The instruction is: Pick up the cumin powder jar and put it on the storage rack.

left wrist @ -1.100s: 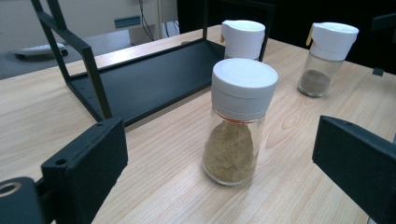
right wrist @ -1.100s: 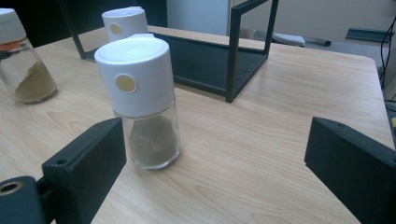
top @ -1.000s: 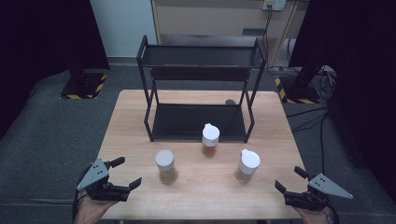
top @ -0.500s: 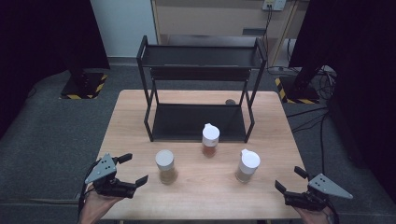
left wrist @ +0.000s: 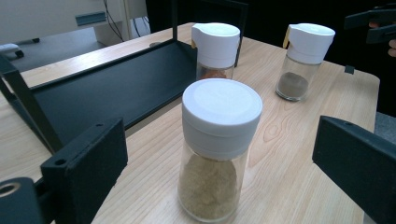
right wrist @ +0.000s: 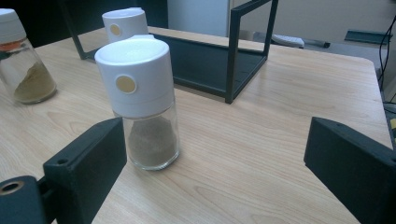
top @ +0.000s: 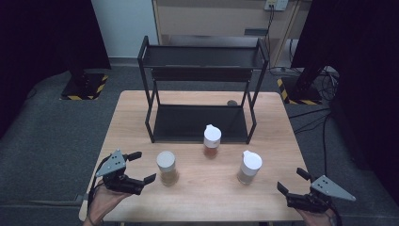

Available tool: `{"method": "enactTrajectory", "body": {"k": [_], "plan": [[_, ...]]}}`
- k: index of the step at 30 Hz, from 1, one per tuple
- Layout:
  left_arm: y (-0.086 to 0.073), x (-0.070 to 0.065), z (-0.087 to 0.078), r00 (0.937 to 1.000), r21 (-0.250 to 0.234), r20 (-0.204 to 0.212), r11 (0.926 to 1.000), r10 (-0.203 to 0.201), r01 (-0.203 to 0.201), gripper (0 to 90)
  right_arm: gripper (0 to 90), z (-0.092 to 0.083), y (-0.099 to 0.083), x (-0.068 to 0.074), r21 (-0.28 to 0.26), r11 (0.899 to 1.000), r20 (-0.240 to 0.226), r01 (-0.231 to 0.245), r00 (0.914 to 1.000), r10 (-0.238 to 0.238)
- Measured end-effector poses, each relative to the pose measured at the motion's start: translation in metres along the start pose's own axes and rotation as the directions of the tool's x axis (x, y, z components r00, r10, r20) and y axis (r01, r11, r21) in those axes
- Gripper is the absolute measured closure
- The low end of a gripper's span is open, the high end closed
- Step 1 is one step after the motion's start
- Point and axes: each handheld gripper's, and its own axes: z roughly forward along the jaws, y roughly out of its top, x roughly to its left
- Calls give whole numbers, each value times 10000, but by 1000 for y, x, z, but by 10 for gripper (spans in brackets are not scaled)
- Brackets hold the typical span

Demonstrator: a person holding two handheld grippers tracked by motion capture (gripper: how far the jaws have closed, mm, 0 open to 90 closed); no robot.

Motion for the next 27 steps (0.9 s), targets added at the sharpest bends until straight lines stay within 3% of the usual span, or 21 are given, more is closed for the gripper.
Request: {"method": "enactTrajectory", "body": {"k": [27], "plan": [[-9, 9, 46, 9983, -45, 550, 9998, -166, 168, 37, 64, 0, 0, 0, -52, 10000, -25, 11, 10000, -11]]}}
